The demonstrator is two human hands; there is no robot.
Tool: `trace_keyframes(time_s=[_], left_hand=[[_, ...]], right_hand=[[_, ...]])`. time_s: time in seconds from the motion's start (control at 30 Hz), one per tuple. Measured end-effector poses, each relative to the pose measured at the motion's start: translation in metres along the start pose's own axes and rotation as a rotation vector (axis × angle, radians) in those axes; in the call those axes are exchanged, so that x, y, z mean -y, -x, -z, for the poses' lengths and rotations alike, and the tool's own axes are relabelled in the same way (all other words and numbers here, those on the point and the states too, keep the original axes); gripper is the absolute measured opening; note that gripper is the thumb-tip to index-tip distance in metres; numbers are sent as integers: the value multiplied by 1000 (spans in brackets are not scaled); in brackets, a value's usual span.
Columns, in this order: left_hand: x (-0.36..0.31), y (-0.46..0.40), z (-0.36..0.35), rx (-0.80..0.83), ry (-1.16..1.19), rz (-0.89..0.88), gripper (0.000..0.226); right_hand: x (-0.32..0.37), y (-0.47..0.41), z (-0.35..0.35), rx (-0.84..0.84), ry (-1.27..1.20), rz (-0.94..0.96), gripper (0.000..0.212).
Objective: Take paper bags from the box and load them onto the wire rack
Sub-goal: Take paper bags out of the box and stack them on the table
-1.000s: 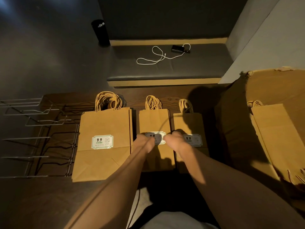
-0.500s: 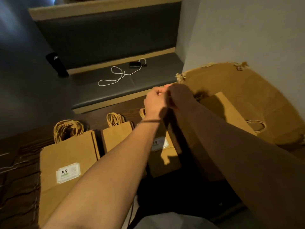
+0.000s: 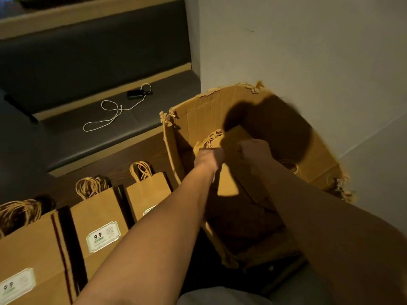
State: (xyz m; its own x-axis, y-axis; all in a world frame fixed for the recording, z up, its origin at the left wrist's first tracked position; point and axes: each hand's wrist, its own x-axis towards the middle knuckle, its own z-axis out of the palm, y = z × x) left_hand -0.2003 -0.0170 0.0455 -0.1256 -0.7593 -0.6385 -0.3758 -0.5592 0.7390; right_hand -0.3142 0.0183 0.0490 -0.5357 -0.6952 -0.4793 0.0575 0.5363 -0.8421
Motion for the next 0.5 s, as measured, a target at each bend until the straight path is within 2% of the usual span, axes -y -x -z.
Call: trace_keyframes(time_s=[0.07, 0.17, 0.27, 0.37, 0.47, 0.5], left_hand=[[7, -12, -2, -44, -62, 118, 62], [19, -32, -5, -48, -165, 228, 76], [32, -61, -9, -56, -234, 286, 59], [35, -72, -13, -116, -263, 313, 58], [43, -78, -12, -14, -319, 285, 53], [49, -86, -11, -24, -318, 287, 53]], right_hand=[[-9, -14, 12, -44, 42, -48, 7], [-19, -38, 21, -53, 161, -63, 27], [-21, -50, 26, -8, 304, -50, 51], [-28, -62, 32, 26, 393, -35, 64], [-40, -73, 35, 89, 509, -107, 99], [-43, -76, 35, 90, 581, -123, 104]])
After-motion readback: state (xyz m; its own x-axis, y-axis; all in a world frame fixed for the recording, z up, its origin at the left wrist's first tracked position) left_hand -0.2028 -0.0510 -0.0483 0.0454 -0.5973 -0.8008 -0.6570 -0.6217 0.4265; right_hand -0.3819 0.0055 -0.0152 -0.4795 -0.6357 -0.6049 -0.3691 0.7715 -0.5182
